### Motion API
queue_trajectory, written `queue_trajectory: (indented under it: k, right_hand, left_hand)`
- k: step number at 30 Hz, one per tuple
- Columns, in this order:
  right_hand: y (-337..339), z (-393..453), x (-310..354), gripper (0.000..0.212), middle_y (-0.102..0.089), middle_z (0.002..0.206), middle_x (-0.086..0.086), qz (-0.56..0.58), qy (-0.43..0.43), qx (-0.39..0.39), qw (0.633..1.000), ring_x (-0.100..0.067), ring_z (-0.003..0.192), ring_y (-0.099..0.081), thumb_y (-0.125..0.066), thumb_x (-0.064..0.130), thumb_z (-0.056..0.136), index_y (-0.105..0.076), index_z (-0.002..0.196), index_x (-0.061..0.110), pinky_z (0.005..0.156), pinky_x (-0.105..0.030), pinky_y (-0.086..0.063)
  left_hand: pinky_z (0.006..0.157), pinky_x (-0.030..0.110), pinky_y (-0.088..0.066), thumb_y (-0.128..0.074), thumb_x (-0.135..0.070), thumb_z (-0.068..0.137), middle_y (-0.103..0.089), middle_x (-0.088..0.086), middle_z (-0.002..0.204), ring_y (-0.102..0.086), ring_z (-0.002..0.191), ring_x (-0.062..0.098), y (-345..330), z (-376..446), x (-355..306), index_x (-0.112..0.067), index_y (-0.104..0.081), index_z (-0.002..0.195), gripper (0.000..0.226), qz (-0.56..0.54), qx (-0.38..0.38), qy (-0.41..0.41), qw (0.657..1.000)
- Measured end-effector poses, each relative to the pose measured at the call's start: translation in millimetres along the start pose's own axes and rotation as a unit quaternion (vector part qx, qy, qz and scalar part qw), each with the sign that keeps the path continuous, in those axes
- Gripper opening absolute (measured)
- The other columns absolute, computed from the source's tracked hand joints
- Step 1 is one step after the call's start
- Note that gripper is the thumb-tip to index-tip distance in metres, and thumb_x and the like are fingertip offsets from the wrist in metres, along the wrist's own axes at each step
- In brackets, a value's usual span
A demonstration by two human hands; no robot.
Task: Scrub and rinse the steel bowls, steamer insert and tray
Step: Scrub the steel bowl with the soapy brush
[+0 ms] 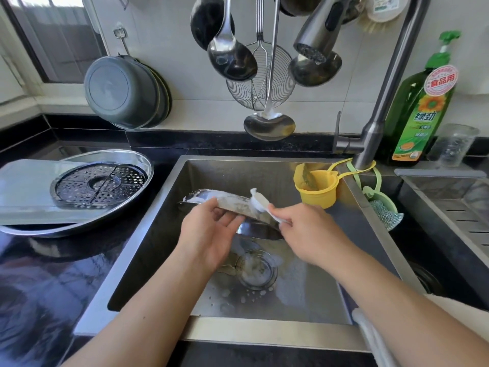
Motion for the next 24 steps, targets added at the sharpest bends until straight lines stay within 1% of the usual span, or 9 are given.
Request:
queue_trajectory:
  k: [3, 5, 7, 9, 11, 15, 18, 21, 24]
  right_hand:
    - [-2, -3, 11, 0.051, -0.043, 0.068, 0.006, 0.023, 0.02, 0.01, 0.999, -0.014, 0.057, -0.037, -0.048, 0.02, 0.1, -0.051, 0.139, 0.053, 0.05, -0.031, -0.033]
    - [-12, -6, 29, 0.05, -0.051, 0.078, 0.004, 0.042, 0.06, 0.018, 0.997, -0.018, 0.064, -0.042, -0.05, 0.022, 0.1, -0.051, 0.139, 0.053, 0.057, -0.033, -0.037]
    - [-14, -7, 33, 0.05, -0.056, 0.085, 0.001, 0.033, 0.074, 0.009, 0.997, -0.02, 0.069, -0.044, -0.05, 0.022, 0.1, -0.051, 0.139, 0.053, 0.06, -0.031, -0.037]
    - [-4, -5, 21, 0.051, -0.049, 0.073, 0.006, 0.007, 0.049, -0.004, 0.999, -0.017, 0.062, -0.042, -0.049, 0.021, 0.1, -0.051, 0.14, 0.053, 0.054, -0.034, -0.035]
    - [6, -3, 5, 0.051, -0.042, 0.066, 0.008, -0.006, 0.019, -0.012, 1.0, -0.012, 0.057, -0.038, -0.046, 0.019, 0.102, -0.05, 0.141, 0.051, 0.048, -0.028, -0.031]
    - [1, -6, 18, 0.05, -0.04, 0.064, 0.01, 0.04, 0.043, -0.017, 0.998, -0.007, 0.055, -0.036, -0.048, 0.019, 0.101, -0.052, 0.141, 0.049, 0.048, -0.018, -0.029]
    - [-4, -7, 28, 0.049, -0.043, 0.067, 0.009, 0.044, 0.073, -0.015, 0.996, -0.009, 0.057, -0.039, -0.048, 0.019, 0.102, -0.052, 0.14, 0.05, 0.052, -0.024, -0.037]
    - [4, -1, 5, 0.052, -0.045, 0.066, 0.006, 0.003, 0.023, -0.013, 1.0, -0.014, 0.06, -0.04, -0.046, 0.017, 0.101, -0.051, 0.141, 0.051, 0.049, -0.029, -0.032]
    - [8, 0, -13, 0.053, -0.046, 0.069, 0.004, -0.001, -0.03, -0.014, 0.999, -0.018, 0.065, -0.042, -0.045, 0.016, 0.1, -0.051, 0.143, 0.048, 0.049, -0.028, -0.032]
  left_hand:
    - [0.094, 0.044, -0.057, -0.047, -0.017, 0.108, -0.064, 0.022, 0.129, -0.069, 0.115, 0.036, -5, -3, 5, 0.007, -0.057, 0.128, 0.033, -0.001, 0.014, 0.02, 1.0]
    - [0.093, 0.047, -0.059, -0.049, -0.018, 0.107, -0.064, 0.029, 0.13, -0.067, 0.118, 0.04, -7, -7, 15, 0.009, -0.058, 0.129, 0.036, 0.027, 0.017, 0.053, 0.998]
    - [0.091, 0.05, -0.058, -0.046, -0.016, 0.109, -0.064, 0.031, 0.131, -0.067, 0.118, 0.043, -2, -3, 10, 0.011, -0.055, 0.134, 0.038, 0.007, 0.0, 0.034, 0.999]
    - [0.093, 0.051, -0.056, -0.042, -0.017, 0.111, -0.068, 0.03, 0.123, -0.068, 0.112, 0.042, 4, 1, -4, 0.009, -0.055, 0.134, 0.037, -0.06, -0.01, 0.001, 0.998]
    - [0.096, 0.053, -0.055, -0.042, -0.02, 0.111, -0.066, 0.028, 0.125, -0.067, 0.113, 0.043, 4, 1, -13, 0.007, -0.053, 0.132, 0.036, -0.101, -0.009, -0.016, 0.995]
    - [0.095, 0.053, -0.058, -0.043, -0.022, 0.11, -0.067, 0.029, 0.126, -0.07, 0.111, 0.044, -9, -11, 6, 0.004, -0.056, 0.128, 0.034, -0.002, 0.03, 0.026, 0.999]
    - [0.085, 0.05, -0.06, -0.041, -0.015, 0.109, -0.071, 0.026, 0.12, -0.074, 0.105, 0.039, -3, -8, 1, 0.004, -0.061, 0.118, 0.03, 0.013, -0.01, 0.001, 1.0]
    - [0.092, 0.055, -0.056, -0.039, -0.018, 0.11, -0.07, 0.02, 0.121, -0.071, 0.107, 0.034, 6, -4, -8, -0.002, -0.061, 0.114, 0.027, -0.006, -0.036, -0.019, 0.999]
    - [0.102, 0.056, -0.053, -0.046, -0.022, 0.11, -0.067, 0.019, 0.122, -0.067, 0.113, 0.034, 1, -6, -5, -0.002, -0.058, 0.116, 0.024, -0.042, -0.026, -0.011, 0.999]
Point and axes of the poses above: each hand's wrist, its own z-axis towards the middle knuckle, its own y-axis out of the back of the hand, x = y × z, the point moved 6 cm from there along z, towards the middle knuckle
